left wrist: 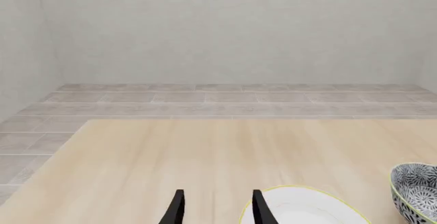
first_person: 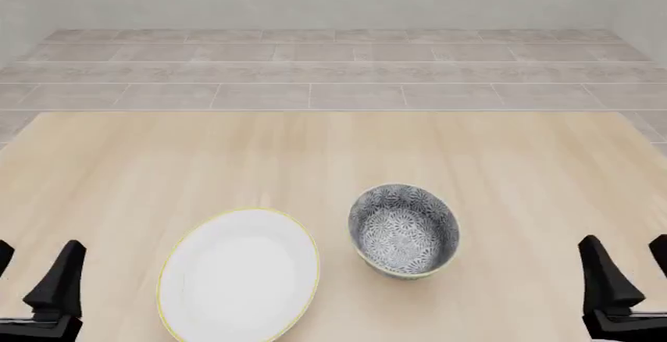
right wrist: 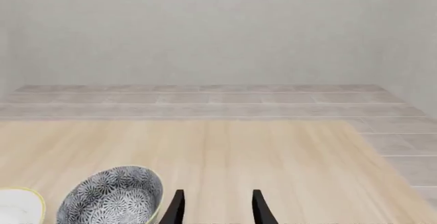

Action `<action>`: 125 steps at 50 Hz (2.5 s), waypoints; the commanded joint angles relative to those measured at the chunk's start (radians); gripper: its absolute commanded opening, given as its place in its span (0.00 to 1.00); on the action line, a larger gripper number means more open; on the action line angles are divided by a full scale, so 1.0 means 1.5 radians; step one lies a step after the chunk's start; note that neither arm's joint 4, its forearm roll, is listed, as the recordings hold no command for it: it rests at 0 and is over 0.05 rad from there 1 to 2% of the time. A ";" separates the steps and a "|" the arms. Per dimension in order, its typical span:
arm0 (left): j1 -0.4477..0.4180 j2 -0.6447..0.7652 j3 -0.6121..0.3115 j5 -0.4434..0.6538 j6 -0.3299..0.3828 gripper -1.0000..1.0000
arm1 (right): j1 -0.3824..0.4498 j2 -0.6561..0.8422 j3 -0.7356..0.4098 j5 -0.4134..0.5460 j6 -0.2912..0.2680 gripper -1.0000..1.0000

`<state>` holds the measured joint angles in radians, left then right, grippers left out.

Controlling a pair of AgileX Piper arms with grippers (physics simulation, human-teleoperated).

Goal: Put the bowl on the plate.

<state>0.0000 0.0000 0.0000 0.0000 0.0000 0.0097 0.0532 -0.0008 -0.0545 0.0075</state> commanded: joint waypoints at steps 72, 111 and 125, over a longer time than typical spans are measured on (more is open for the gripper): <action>0.000 0.000 0.000 0.000 0.000 1.00 | 0.087 0.293 -0.194 -0.028 -0.059 1.00; 0.000 0.000 0.000 0.000 0.000 1.00 | 0.053 0.520 -0.365 0.035 -0.053 1.00; 0.000 0.000 0.000 0.000 0.000 1.00 | 0.079 0.571 -0.397 0.042 -0.042 1.00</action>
<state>0.0000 0.0000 0.0000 0.0000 0.0000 0.1111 0.8563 -0.5607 -0.0002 -0.0650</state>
